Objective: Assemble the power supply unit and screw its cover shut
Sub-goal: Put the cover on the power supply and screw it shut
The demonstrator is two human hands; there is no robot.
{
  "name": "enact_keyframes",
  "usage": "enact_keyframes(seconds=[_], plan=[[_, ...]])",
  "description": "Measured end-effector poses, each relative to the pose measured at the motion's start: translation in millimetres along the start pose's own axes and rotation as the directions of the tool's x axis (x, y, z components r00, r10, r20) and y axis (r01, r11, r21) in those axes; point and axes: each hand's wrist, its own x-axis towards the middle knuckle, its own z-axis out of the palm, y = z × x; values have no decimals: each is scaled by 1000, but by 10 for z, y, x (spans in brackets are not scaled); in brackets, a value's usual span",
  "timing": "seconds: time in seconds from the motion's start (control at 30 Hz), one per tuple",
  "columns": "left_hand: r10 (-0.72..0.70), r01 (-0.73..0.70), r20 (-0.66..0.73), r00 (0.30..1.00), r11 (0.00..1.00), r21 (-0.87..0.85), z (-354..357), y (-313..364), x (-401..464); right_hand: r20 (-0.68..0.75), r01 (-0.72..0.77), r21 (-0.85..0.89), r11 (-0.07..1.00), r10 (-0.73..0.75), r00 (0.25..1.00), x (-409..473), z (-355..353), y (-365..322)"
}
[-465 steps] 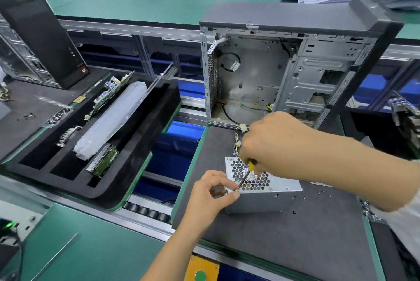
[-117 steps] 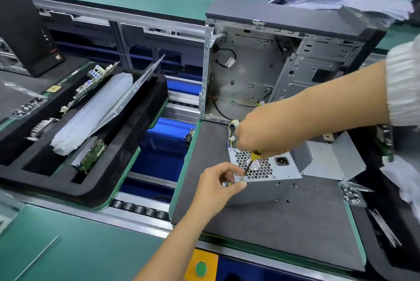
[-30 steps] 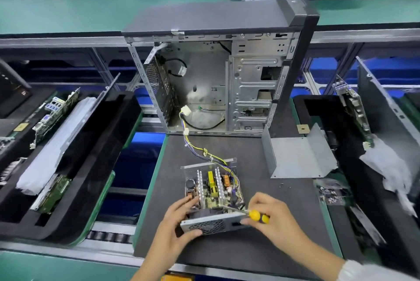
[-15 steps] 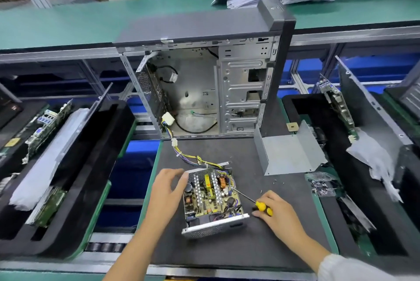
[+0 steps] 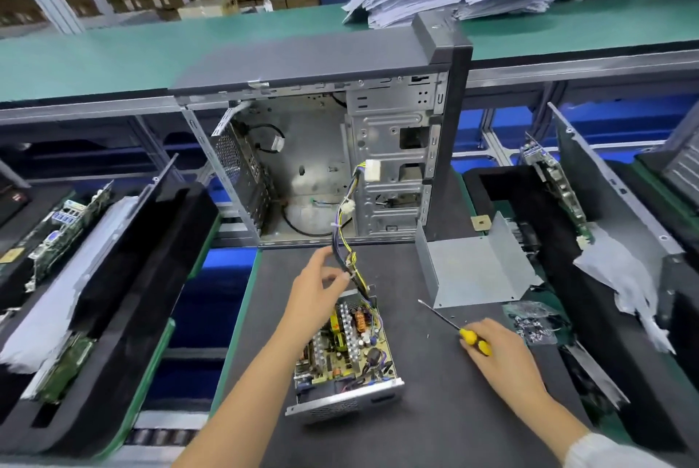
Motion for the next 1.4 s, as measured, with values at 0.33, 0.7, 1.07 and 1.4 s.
enact_keyframes(seconds=[0.33, 0.7, 1.07, 1.4], plan=[[61, -128, 246, 967, 956, 266, 256, 179, 321, 48, 61, 107, 992, -67, 997, 118, -136, 111], [-68, 6, 259, 964, 973, 232, 439, 83, 528, 100, 80, 460, 884, -141, 985, 211, 59, -790], [-328, 282, 318, 890, 942, 182, 387, 170, 666, 83, -137, 715, 685, 111, 990, 696, 504, -957], [-268, 161, 338, 902, 937, 311, 377, 34, 696, 288, -289, 800, 526, 85, 954, 685, 587, -974]])
